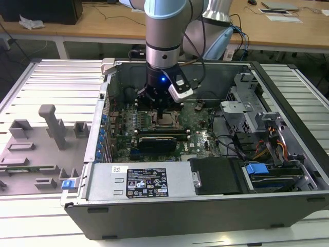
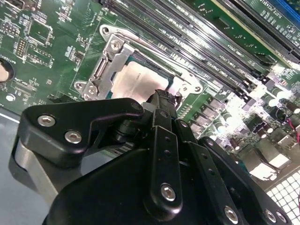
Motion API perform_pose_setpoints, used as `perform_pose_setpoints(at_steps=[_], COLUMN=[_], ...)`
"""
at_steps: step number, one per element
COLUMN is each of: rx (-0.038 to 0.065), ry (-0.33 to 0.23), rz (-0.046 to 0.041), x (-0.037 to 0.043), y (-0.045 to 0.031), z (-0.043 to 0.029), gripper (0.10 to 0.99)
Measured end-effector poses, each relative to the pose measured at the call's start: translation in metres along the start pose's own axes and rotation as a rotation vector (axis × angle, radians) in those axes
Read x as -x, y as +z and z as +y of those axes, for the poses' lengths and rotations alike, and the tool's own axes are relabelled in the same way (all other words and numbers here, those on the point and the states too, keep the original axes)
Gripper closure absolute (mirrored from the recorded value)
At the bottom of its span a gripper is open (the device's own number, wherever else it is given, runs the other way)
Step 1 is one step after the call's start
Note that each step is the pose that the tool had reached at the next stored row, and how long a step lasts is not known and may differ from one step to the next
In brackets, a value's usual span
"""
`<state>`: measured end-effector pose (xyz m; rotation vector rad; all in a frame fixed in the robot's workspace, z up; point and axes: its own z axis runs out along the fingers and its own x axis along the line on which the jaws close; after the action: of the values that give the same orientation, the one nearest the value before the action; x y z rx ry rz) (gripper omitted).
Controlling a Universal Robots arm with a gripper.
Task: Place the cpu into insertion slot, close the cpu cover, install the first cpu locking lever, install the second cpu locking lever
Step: 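Close the cpu cover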
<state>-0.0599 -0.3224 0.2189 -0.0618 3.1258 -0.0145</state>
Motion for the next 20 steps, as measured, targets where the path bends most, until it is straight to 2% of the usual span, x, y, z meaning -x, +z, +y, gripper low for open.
perform_pose_setpoints(at_steps=[6, 10, 17, 20], rx=[0.000, 0.000, 0.001, 0.001], ry=[-0.002, -0.039, -0.055, -0.058], rz=[-0.0013, -0.0052, -0.0060, -0.0059], x=[-0.0080, -0.0091, -0.0136, -0.0137], y=[0.0000, 0.0027, 0.0105, 0.0112], z=[0.0003, 0.0004, 0.0006, 0.0006], gripper=[0.980, 0.980, 0.980, 0.980])
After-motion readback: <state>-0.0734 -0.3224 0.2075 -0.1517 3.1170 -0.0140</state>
